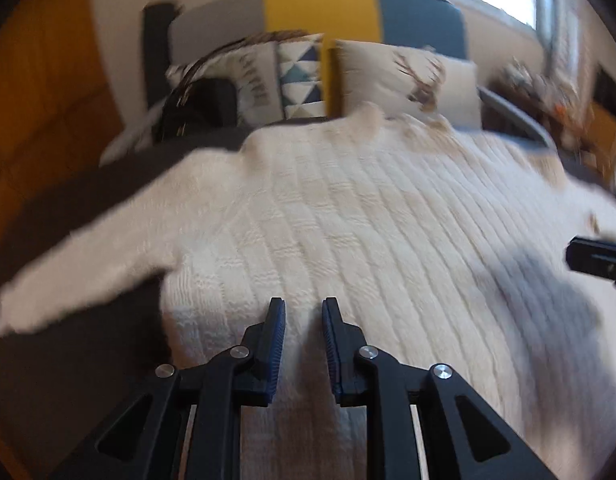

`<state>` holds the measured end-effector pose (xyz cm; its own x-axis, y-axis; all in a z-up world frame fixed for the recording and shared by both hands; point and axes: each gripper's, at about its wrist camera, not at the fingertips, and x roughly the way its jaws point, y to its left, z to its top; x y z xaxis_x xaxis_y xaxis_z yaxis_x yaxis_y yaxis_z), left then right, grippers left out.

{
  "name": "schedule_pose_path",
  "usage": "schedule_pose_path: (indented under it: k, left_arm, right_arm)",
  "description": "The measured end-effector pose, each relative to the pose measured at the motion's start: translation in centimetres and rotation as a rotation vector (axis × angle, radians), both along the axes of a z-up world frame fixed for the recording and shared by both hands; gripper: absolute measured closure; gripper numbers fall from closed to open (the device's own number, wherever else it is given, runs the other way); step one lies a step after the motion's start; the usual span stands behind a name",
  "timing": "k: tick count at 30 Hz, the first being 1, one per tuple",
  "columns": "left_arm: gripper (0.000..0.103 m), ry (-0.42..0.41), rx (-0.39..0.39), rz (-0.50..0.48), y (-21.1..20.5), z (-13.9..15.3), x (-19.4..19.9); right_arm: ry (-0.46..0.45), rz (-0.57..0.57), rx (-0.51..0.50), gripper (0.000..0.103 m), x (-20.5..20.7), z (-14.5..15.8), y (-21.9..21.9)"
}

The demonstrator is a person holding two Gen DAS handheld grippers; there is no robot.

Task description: Fold clothes

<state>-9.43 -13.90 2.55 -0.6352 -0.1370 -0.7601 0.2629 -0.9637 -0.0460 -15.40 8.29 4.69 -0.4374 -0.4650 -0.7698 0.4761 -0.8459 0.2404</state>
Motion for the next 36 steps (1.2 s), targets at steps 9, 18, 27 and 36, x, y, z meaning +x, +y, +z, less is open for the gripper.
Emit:
schedule_pose_path:
  k: [9,18,27,36]
  left_arm:
    - [0.083,0.108,0.160,0.049,-2.5,-0.9,1.4]
    - [0.084,0.147,0.215,0.049,-3.1,-1.4,1.6]
    - [0.084,0.160,0.247,0.052,-3.4,-1.5,1.9]
    - [0.084,0.149,0.258,0.052,-3.3,-1.4,1.9]
  right_arm:
    - [0.083,0.244,0.089,0.086,-7.1,0.1,-16.0]
    - [0.065,0.286,0.222,0.090,-12.3,-3.4,-26.0]
    - [0.093,0.208,0.149,0.087,-14.0,-3.3,-23.7]
    - [0.049,0.113,0.110,0.079,-7.9,-1.3,-10.2]
